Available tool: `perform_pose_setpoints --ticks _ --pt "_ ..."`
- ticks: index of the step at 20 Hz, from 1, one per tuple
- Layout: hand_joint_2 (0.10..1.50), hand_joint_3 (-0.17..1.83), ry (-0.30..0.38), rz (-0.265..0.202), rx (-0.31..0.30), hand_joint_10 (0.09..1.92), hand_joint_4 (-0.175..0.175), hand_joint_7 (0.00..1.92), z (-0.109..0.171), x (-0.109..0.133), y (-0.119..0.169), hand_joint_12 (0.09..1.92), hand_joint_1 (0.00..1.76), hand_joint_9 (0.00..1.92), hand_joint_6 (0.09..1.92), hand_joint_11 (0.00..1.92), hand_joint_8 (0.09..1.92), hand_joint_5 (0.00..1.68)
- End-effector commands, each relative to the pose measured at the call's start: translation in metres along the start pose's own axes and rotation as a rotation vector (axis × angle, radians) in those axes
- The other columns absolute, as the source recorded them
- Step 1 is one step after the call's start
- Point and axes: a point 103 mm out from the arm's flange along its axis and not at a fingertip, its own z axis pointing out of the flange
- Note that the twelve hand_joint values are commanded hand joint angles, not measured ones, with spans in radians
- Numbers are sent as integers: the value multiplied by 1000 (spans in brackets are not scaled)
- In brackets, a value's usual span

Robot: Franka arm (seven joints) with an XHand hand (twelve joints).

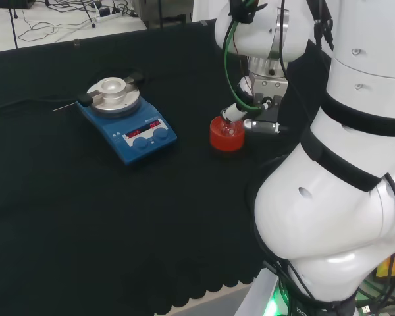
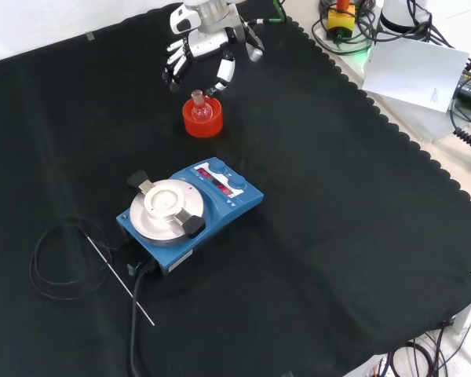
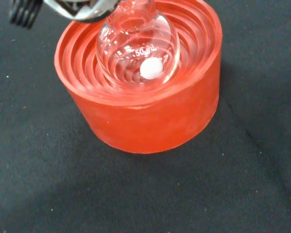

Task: Pick up the round-bottom flask.

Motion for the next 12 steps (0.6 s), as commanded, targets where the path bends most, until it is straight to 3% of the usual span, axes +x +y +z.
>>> perform_pose_setpoints --ticks 1,12 --pt "662 642 3 -1 -2 703 -36 243 6 -1 2 1420 842 439 374 79 679 602" --pt "628 655 -5 -9 -9 694 -43 269 14 -1 4 1419 891 467 558 89 683 685"
